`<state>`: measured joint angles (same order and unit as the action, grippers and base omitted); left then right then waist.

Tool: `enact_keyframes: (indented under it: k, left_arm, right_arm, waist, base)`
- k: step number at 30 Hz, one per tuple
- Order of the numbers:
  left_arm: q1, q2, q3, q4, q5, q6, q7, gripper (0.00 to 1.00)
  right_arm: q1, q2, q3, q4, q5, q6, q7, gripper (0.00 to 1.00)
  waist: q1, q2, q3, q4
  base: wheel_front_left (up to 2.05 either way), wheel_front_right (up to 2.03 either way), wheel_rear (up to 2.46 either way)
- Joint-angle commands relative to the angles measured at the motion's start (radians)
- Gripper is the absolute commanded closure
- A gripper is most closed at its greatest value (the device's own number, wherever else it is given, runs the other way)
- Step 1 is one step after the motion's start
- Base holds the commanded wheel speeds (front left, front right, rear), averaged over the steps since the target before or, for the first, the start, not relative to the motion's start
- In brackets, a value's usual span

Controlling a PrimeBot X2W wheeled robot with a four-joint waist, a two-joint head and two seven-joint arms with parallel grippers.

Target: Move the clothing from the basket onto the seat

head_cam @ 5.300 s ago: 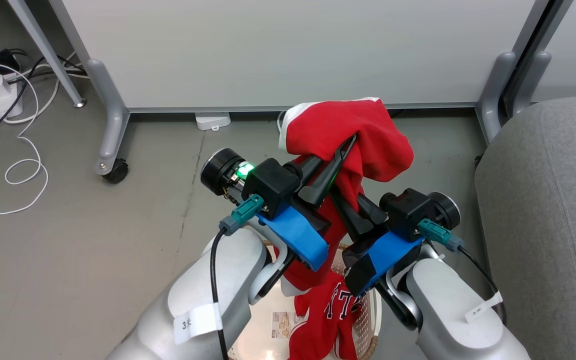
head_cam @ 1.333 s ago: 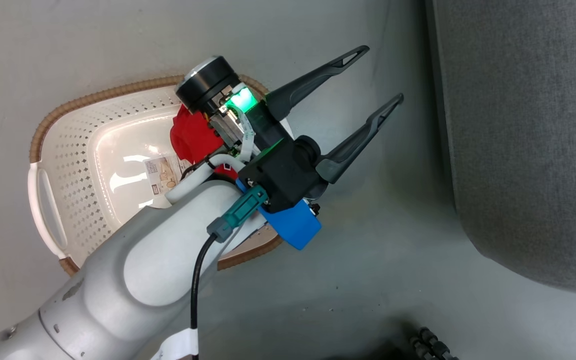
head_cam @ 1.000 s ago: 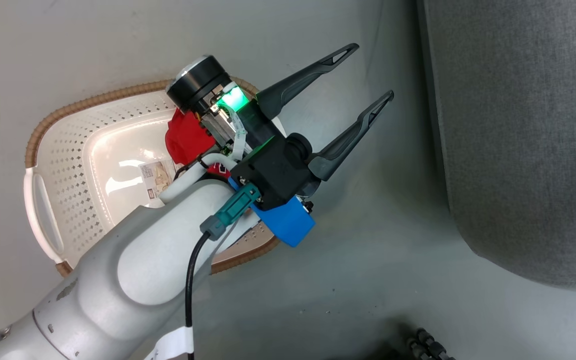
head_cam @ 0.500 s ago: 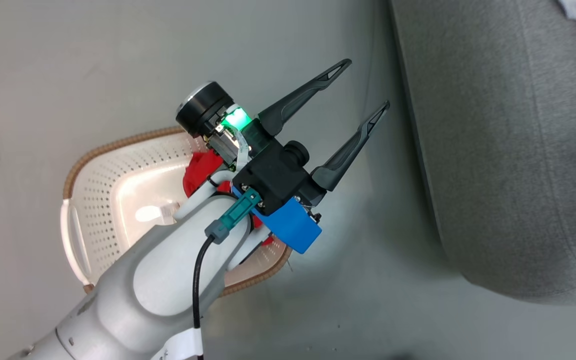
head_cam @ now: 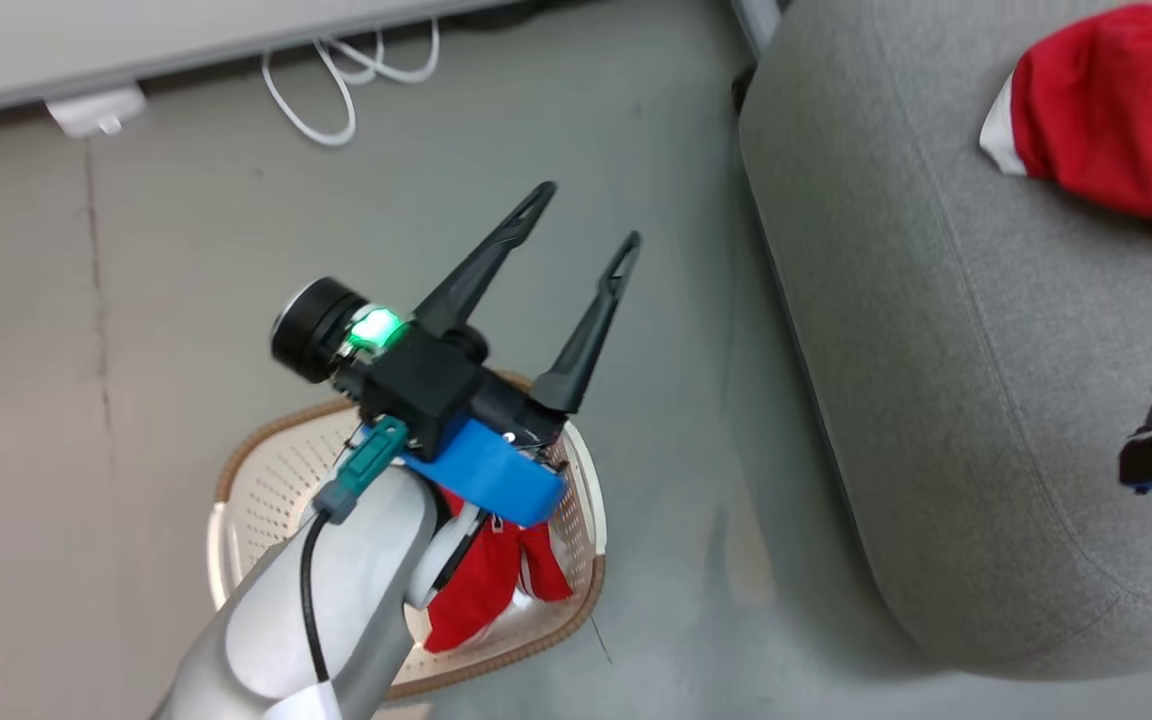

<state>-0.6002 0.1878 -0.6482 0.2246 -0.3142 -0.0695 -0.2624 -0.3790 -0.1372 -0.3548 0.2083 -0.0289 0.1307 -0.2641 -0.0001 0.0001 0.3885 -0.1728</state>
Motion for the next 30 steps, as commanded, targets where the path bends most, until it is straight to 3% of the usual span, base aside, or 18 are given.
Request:
enact_keyframes:
  k: [1, 15, 23, 30]
  left_arm:
    - [0.041, -0.002, 0.039, -0.002, 0.011, 0.008, -0.003, 0.0]
    - [0.265, -0.038, 0.338, -0.03, 0.068, 0.028, -0.003, 0.0]
    - [0.378, -0.08, 0.442, -0.009, 0.107, 0.006, -0.003, 0.0]
    - [0.461, -0.105, 0.497, -0.004, 0.134, -0.015, -0.003, 0.0]
  right_arm:
    - [0.034, -0.015, 0.042, -0.021, 0.024, 0.0, 0.0, 0.0]
    - [0.189, 0.027, 0.279, -0.137, 0.102, 0.0, -0.001, 0.0]
    - [0.295, 0.056, 0.31, -0.18, 0.111, 0.0, -0.001, 0.0]
    - [0.366, 0.07, 0.345, -0.165, 0.127, 0.0, -0.001, 0.0]
  waist:
    - [0.0001, -0.0001, -0.074, 0.028]
    - [0.0001, -0.0001, -0.25, 0.157]
    - [0.0001, -0.0001, -0.333, 0.221]
    - [0.0001, -0.0001, -0.368, 0.235]
  base:
    - [0.0, 0.0, 0.0]
    - [0.0, 0.0, 0.0]
    - [0.0, 0.0, 0.0]
    - [0.0, 0.0, 0.0]
